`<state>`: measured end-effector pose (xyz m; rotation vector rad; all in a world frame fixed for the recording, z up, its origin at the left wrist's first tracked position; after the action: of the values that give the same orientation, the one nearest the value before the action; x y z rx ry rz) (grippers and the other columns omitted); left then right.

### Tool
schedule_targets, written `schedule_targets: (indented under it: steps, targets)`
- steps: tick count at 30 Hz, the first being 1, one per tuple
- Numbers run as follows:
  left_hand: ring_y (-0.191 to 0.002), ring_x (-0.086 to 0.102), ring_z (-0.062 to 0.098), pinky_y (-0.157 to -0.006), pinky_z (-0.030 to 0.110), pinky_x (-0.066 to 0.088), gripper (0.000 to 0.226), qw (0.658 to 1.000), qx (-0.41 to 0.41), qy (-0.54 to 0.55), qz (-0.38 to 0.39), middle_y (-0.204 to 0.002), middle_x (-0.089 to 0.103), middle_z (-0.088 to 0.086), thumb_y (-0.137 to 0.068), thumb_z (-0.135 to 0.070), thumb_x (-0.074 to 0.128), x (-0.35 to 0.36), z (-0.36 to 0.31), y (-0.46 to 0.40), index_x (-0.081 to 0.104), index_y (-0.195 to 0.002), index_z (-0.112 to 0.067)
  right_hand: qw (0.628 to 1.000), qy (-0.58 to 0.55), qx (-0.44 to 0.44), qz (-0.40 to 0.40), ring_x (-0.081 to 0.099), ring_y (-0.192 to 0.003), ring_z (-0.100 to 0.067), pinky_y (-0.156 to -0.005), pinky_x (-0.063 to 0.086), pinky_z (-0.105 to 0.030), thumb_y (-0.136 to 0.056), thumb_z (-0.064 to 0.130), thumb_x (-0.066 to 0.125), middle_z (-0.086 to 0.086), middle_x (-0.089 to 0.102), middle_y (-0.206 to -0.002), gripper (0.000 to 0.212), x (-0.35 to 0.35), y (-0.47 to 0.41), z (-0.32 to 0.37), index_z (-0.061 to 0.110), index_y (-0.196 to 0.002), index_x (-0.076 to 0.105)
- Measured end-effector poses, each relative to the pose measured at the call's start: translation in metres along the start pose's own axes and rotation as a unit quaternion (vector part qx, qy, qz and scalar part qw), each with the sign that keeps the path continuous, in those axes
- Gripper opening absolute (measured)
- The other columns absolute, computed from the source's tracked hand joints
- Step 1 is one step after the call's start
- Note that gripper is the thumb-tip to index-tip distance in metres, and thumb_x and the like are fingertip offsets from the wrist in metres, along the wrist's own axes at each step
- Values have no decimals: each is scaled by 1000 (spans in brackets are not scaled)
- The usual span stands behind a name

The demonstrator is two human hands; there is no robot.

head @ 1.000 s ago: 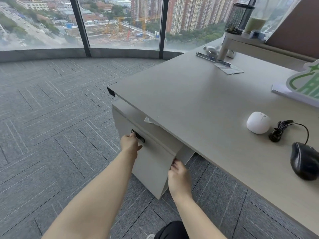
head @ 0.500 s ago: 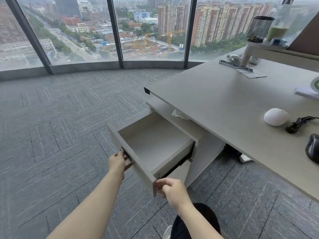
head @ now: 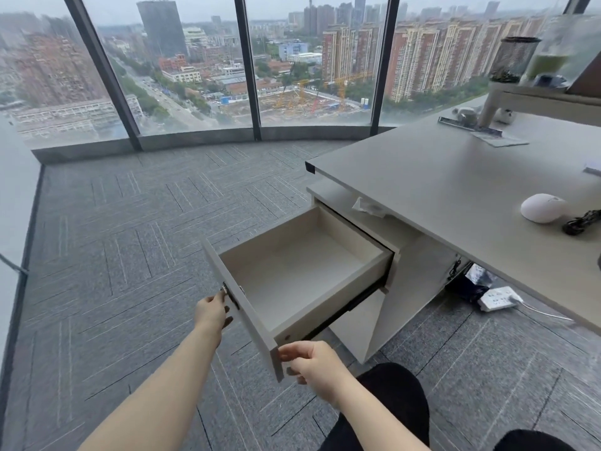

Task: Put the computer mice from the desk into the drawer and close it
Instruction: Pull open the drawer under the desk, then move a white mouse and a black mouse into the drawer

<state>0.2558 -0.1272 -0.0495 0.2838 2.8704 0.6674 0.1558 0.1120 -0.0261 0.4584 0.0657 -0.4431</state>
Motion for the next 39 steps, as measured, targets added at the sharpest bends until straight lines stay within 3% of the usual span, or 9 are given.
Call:
schedule_targets:
  steps: [2, 7, 11, 15, 20, 25, 30, 33, 39]
  targets:
    - [-68, 49, 28, -66, 36, 42, 22, 992, 58, -98, -52, -78, 53, 11, -95, -21, 42, -6, -27, 19, 52, -99, -2, 999, -4, -32, -41, 67, -86, -10, -70, 54, -23, -89, 5, 48, 5, 73, -105, 36, -21, 11, 14, 25, -109, 70]
    - [-111, 55, 30, -91, 43, 46, 38, 938, 309, -155, -29, -121, 57, 13, -97, -25, 38, 58, -128, 96, 53, -126, -6, 953, -44, -147, -261, 67, -67, -14, -70, 57, -32, -93, 3, 50, -3, 75, -85, 29, -152, 68, 80, 20, -95, 73]
    - [-102, 61, 25, -89, 38, 50, 22, 904, 388, -131, 120, -113, 64, 8, -96, -21, 43, 179, -167, 181, 59, -111, -19, 854, 55, -192, -481, 67, -70, -22, -66, 53, -37, -92, 8, 53, 2, 75, -81, 25, -280, 142, 114, 21, -100, 72]
    - [-106, 61, 19, -91, 32, 48, 29, 853, 425, -144, 266, -117, 65, 5, -93, -18, 49, 317, -170, 267, 61, -120, -17, 728, 212, -113, -643, 55, -103, -31, -89, 41, -36, -87, 18, 59, -8, 64, -115, 32, -390, 199, 102, 20, -119, 64]
    - [-131, 44, 27, -103, 31, 35, 49, 739, 482, -281, 377, -147, 41, 7, -91, -25, 52, 467, -140, 351, 45, -140, -26, 751, 305, 123, -573, 40, -126, -42, -104, 35, -46, -83, 61, 56, -16, 31, -153, 71, -460, 190, 49, 35, -145, 34]
    - [-132, 37, 38, -104, 39, 36, 53, 674, 500, -419, 345, -154, 30, 13, -91, -30, 46, 545, -117, 359, 36, -143, -36, 743, 334, 144, -561, 38, -129, -38, -107, 30, -42, -85, 61, 53, -13, 29, -157, 65, -471, 179, 31, 42, -145, 36]
    - [-119, 47, 35, -96, 37, 39, 45, 680, 539, -406, 287, -128, 53, 11, -89, -31, 49, 549, -122, 351, 47, -133, -37, 734, 322, 108, -588, 47, -107, -39, -97, 37, -41, -79, 27, 57, -13, 48, -139, 47, -478, 178, 31, 31, -126, 56]
    - [-120, 46, 34, -98, 35, 37, 48, 718, 511, -364, 300, -127, 52, 13, -88, -28, 51, 530, -131, 341, 50, -135, -33, 739, 310, 68, -594, 49, -96, -40, -91, 39, -42, -79, 17, 58, -15, 56, -128, 37, -477, 178, 33, 22, -115, 61]
    - [-97, 52, 23, -84, 19, 33, 49, 791, 516, -175, 276, -115, 48, 11, -88, -10, 56, 425, -186, 306, 53, -135, -22, 760, 224, -163, -588, 45, -114, -32, -89, 36, -32, -85, 18, 61, -4, 51, -139, 40, -426, 179, 111, 28, -124, 56]
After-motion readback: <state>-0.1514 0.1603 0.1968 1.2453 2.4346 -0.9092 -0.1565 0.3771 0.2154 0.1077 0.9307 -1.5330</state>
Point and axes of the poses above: each hand's wrist, its own y-axis away from the middle knuckle, its own x-axis out of the palm, z = x × y, the point moved 8 cm from there along -y, towards the middle knuckle
